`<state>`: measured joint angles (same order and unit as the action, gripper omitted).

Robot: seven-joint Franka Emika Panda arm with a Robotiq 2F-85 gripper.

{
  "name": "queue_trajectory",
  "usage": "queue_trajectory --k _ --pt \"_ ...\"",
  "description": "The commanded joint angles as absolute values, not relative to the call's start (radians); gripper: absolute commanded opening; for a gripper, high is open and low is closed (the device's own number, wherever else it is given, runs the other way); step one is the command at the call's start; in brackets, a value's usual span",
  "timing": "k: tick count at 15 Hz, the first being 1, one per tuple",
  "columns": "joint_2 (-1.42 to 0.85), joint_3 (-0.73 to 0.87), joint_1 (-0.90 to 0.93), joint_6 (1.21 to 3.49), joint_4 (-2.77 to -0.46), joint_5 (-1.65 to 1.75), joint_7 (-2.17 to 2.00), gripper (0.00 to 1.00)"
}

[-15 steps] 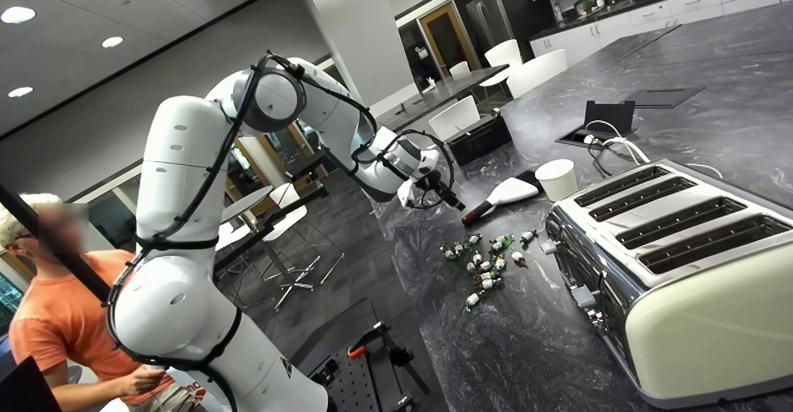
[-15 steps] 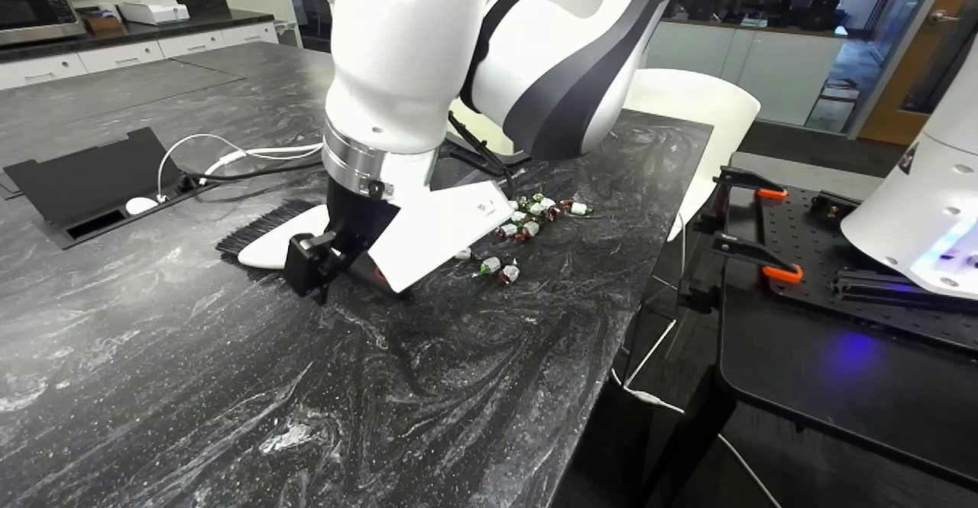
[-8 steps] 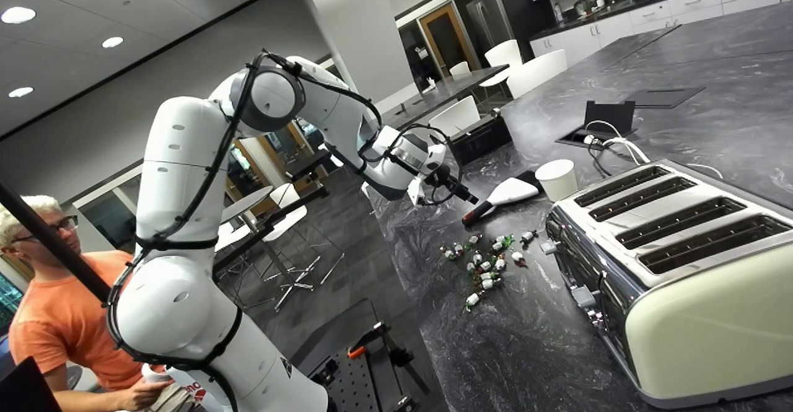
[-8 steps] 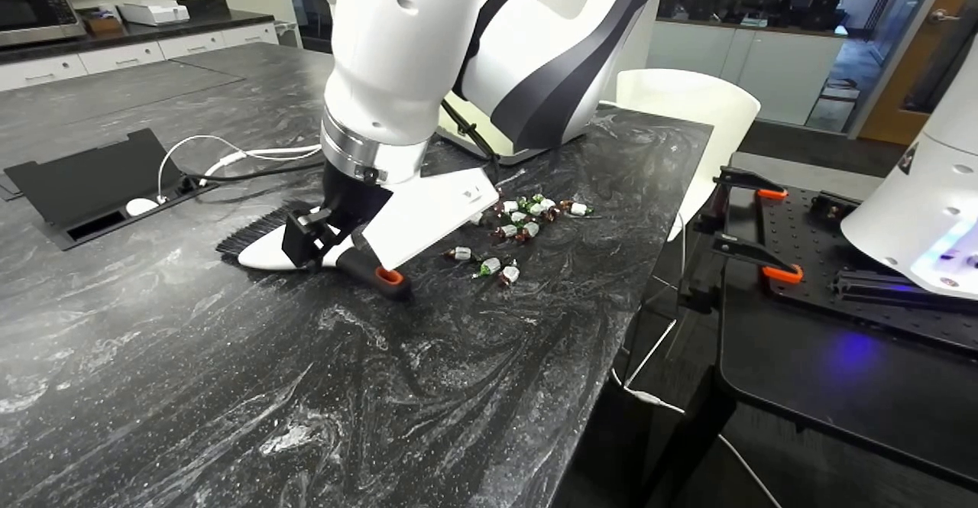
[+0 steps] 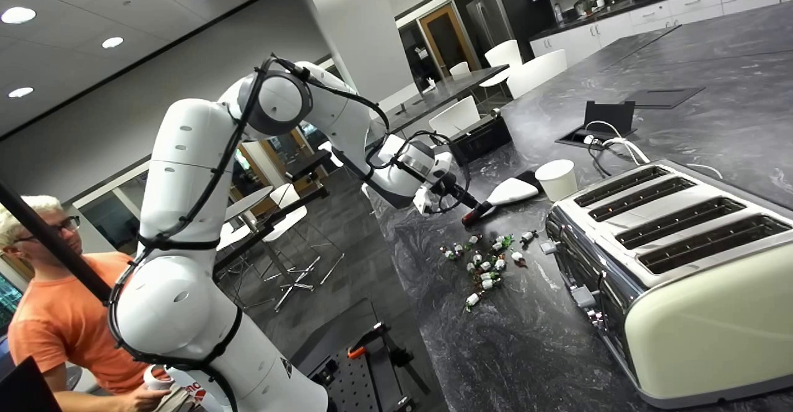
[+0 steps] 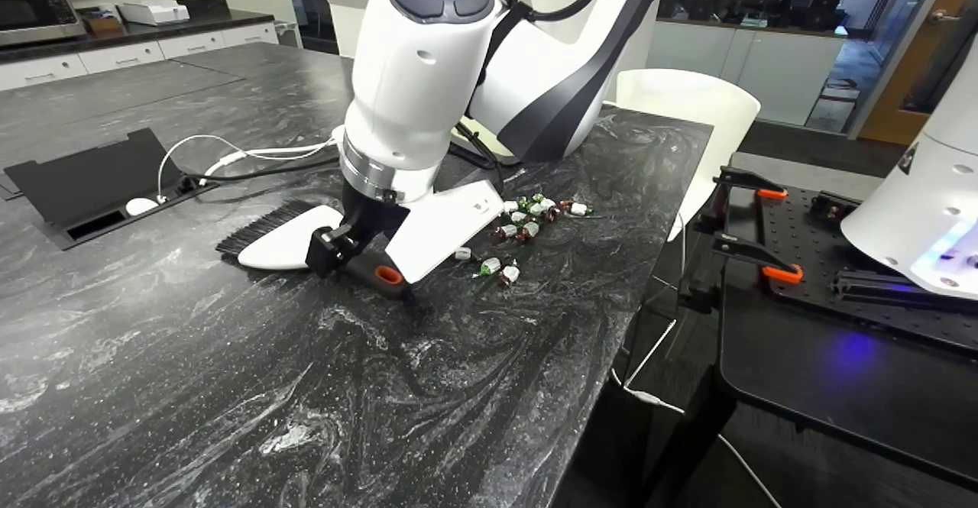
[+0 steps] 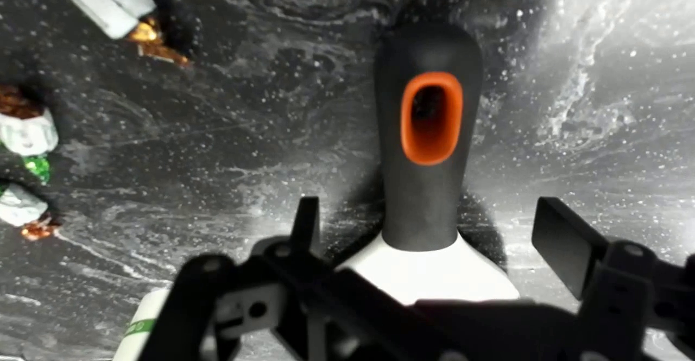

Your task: Pick the brush and sweep the candy on the counter

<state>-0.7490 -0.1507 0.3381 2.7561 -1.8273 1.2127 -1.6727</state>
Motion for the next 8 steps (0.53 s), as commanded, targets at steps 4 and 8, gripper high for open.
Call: queue_trajectory --k 4,8 --pt "-0.778 -0.129 0.354 2.784 -1.807 1.258 -1.725 1.0" --pt "-0.773 -0.118 0.365 2.78 -1.801 1.312 -1.778 0.57"
